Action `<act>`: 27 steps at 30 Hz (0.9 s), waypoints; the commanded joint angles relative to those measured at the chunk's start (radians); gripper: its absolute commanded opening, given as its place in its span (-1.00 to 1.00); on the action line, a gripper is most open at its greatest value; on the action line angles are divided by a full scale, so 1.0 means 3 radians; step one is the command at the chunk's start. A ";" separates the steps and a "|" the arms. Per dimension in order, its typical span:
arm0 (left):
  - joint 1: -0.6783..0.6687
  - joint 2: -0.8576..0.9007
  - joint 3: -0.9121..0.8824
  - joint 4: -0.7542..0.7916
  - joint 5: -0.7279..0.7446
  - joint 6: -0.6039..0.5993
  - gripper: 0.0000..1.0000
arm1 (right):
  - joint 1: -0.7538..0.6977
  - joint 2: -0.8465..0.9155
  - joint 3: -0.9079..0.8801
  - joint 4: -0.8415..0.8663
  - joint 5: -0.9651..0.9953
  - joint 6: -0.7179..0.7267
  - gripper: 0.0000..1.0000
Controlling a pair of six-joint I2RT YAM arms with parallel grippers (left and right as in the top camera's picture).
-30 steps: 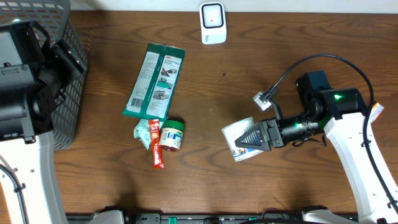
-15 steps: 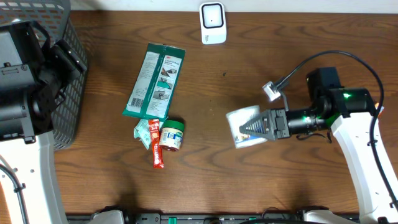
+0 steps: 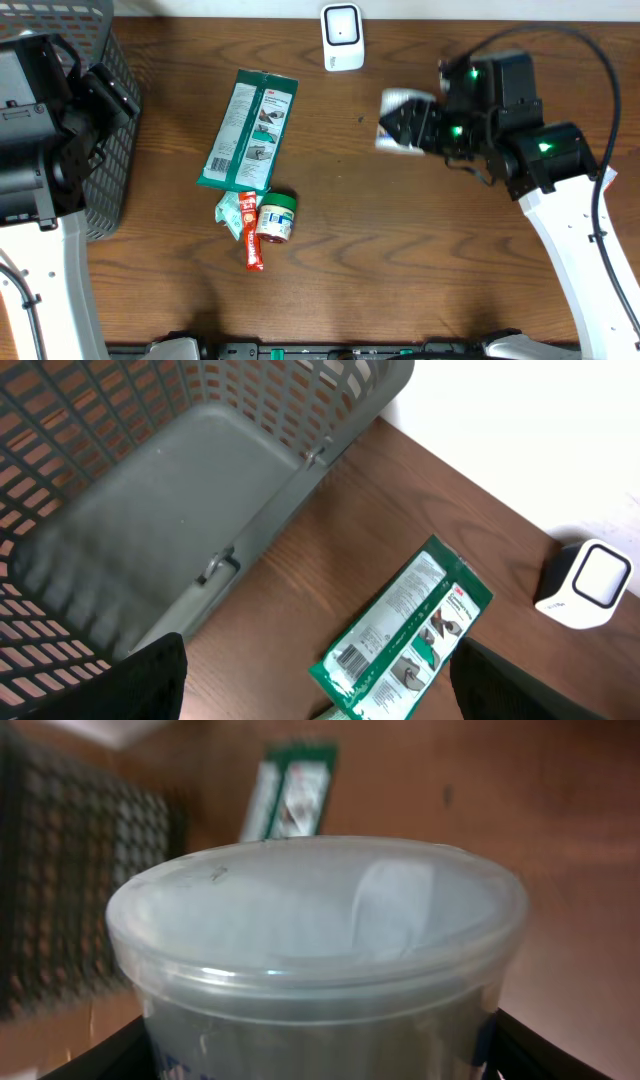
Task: Scan the item barcode
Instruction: 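Raise the white tub up to the white scanner with the right gripper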
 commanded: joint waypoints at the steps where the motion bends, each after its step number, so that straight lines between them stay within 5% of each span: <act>1: 0.0018 0.0010 -0.0010 0.0008 -0.0017 0.0032 0.62 | 0.0158 0.0136 0.0375 0.0000 0.0623 0.0459 -0.97; 14: 0.0018 0.0010 -0.0010 0.0008 -0.0017 0.0032 0.62 | 0.0685 0.0628 0.1111 0.0015 0.2027 0.1125 -0.97; 27: 0.0018 0.0010 -0.0010 0.0008 -0.0017 0.0032 0.62 | 0.0682 0.1054 0.1113 -0.0891 0.2841 0.1368 -0.97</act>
